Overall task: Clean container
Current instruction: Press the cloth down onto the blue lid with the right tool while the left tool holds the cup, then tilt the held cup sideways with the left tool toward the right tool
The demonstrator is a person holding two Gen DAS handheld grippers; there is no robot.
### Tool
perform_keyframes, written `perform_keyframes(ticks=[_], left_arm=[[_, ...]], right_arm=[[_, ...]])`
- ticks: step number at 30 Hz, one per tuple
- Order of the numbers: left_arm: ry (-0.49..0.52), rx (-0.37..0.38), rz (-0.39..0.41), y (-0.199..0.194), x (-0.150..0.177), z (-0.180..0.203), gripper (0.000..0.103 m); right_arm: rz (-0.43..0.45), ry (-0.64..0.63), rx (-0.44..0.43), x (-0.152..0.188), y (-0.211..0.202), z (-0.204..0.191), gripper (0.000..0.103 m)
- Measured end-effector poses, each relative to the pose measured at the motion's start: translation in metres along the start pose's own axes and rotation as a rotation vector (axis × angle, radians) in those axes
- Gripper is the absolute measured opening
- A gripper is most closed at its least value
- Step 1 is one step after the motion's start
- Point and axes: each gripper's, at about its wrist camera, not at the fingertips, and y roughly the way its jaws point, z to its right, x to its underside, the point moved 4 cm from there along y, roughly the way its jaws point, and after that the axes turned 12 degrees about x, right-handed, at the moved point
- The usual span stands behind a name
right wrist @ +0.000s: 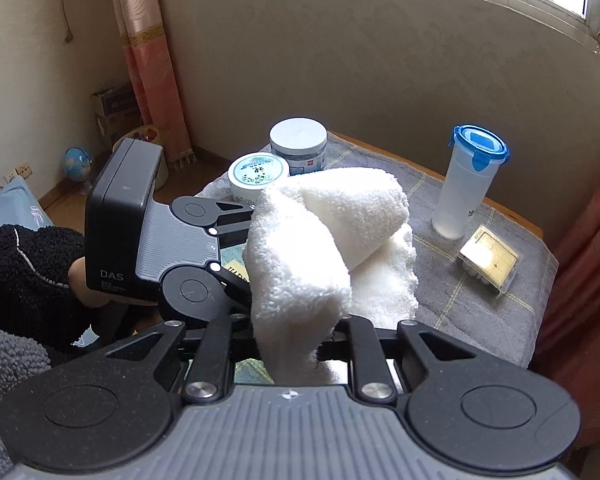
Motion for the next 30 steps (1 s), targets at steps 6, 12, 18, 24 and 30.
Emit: perform_keyframes(ticks=[6, 12, 18, 24, 30], left_arm=[[0.001, -0.002, -0.006, 0.011, 0.004, -0.008, 0.067], [0.001, -0.006, -0.010, 0.021, -0.010, -0.005, 0.067], [0.006, -0.008, -0.015, 0.026, -0.017, -0.001, 0.067], [0.011, -0.014, -0.009, -0.006, -0.034, 0.034, 0.085], [0.002, -0.018, -0.039, -0.014, -0.036, 0.042, 0.089]], right_arm=[[-0.015, 0.025, 0.031, 0.013, -0.004, 0.009, 0.023], [-0.018, 0.065, 0.060, 0.024, -0.012, 0.022, 0.023], [0.000, 0.178, 0.100, 0.038, -0.017, 0.048, 0.023], [0.002, 0.270, 0.119, 0.048, -0.016, 0.067, 0.023], [0.015, 0.298, 0.112, 0.049, -0.012, 0.073, 0.023]])
